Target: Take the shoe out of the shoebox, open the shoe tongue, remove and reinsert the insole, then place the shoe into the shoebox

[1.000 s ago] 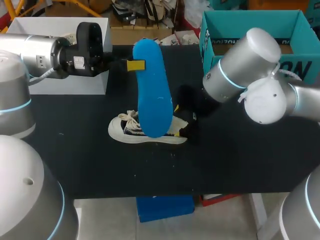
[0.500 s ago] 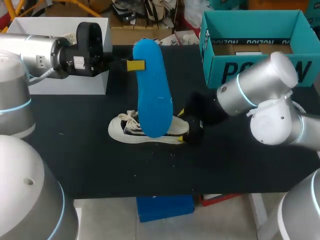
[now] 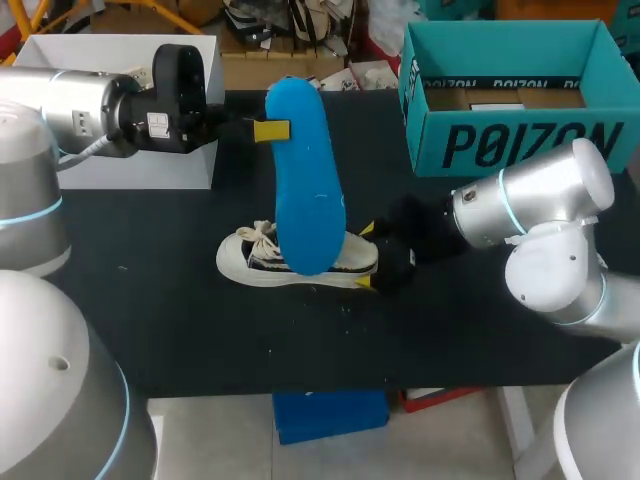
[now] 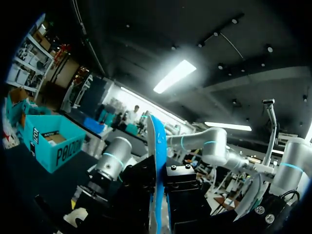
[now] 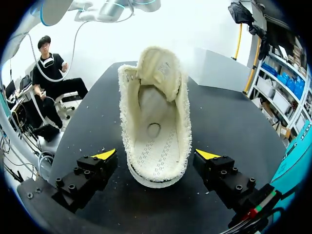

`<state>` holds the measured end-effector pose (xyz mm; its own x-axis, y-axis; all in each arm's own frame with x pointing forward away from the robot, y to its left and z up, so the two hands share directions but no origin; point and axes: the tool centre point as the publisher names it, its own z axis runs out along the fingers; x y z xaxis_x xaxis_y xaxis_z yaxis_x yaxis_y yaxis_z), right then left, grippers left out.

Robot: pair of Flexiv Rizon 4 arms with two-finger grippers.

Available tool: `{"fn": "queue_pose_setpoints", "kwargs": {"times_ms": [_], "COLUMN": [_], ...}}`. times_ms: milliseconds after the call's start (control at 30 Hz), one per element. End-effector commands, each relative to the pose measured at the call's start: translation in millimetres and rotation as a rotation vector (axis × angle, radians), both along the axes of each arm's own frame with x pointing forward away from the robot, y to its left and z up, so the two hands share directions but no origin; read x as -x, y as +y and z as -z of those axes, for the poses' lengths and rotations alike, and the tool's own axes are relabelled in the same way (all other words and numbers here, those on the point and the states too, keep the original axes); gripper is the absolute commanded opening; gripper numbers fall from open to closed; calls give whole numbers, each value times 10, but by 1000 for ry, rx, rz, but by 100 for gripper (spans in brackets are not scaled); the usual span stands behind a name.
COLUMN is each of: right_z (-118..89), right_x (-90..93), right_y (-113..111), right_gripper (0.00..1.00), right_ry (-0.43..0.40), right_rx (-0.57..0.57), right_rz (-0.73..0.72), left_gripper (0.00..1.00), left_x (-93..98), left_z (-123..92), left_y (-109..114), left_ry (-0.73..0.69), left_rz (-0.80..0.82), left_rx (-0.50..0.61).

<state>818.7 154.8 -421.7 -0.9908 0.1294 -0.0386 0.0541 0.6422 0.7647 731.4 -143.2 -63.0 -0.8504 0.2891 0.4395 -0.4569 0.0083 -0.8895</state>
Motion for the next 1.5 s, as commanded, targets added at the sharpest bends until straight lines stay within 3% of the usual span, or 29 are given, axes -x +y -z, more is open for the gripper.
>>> {"fn": "queue_pose_setpoints", "kwargs": {"times_ms": [33,267,400,533,833,1133,1500], "right_z": [44,18,-137,-331,-469,-434,-416], "right_x": [-14,-29,-55,-130,-282,-386,-427], "right_y": [8,8,0,-35,65,222,372], "right_gripper": [100,100,100,100,100,100,100], "right_ry": [-3,-4,35,52,107,120,134], "right_rx": [-31,-8,267,453,778,933,978], "right_rz": [-3,-11,-22,-25,-35,-47,-6], "left_gripper": [0,0,0,0,0,0,0], "left_x": [7,7,7,7,7,7,7], "left_z": [13,13,13,13,13,13,13], "left_y": [-9,-9,-9,-9,-9,-9,-9], "left_ry": [-1,-1,-1,-1,-1,-1,-1], "left_rz": [-2,-2,-2,-2,-2,-2,-2], "left_rx": [0,0,0,0,0,0,0]}}
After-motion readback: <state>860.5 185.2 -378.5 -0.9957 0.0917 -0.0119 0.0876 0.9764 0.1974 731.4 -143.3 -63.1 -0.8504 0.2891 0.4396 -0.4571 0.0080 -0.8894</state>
